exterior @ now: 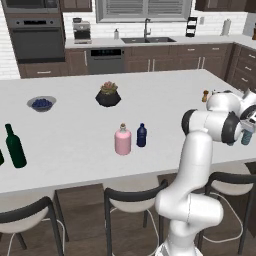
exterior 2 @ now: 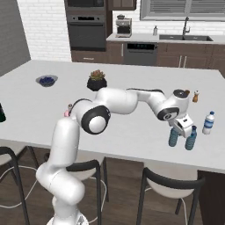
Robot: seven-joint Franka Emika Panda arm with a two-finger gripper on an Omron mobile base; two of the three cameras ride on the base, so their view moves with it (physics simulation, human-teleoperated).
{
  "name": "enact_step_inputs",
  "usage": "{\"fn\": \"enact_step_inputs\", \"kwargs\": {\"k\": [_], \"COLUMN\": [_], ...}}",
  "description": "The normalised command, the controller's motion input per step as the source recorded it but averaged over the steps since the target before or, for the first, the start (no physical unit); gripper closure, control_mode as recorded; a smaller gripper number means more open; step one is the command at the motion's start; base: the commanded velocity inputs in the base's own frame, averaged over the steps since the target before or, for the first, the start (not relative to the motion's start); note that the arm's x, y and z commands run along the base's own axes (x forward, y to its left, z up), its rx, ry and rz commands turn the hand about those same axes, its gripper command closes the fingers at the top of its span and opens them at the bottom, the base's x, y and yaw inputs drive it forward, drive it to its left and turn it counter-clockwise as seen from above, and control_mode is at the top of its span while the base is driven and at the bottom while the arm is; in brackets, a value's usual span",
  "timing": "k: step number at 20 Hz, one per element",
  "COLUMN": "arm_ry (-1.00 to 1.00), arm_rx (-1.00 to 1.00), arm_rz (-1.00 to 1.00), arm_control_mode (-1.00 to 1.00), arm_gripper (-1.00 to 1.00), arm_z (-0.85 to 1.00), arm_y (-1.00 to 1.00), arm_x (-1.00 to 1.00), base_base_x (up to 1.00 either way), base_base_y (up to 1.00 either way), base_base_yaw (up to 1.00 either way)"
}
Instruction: Move the plastic bottles in the middle to the plastics group, and the glass bottles in the middle to the glass group.
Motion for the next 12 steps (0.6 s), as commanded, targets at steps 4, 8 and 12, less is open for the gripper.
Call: {"fn": "enact_step_inputs", "kwargs": {"k": [4,8,12], "arm_ry": [0.00,0.00,0.01], "arm_rx": [0.00,0.00,-0.06], "arm_rz": [0.00,0.01,0.02], "arm_control_mode": [-1.00,-1.00,-1.00], "arm_gripper": [-1.00,-1.00,-1.00], "arm_z": [0.05,0.26,0.02], "arm_y": [0.05,0.25,0.48], "arm_x": [0.00,-0.08,-0.24], "base_base_x": [0.00,0.00,0.00], "base_base_y": [0.00,0.00,0.00], "base_base_yaw": [0.00,0.00,0.00]}}
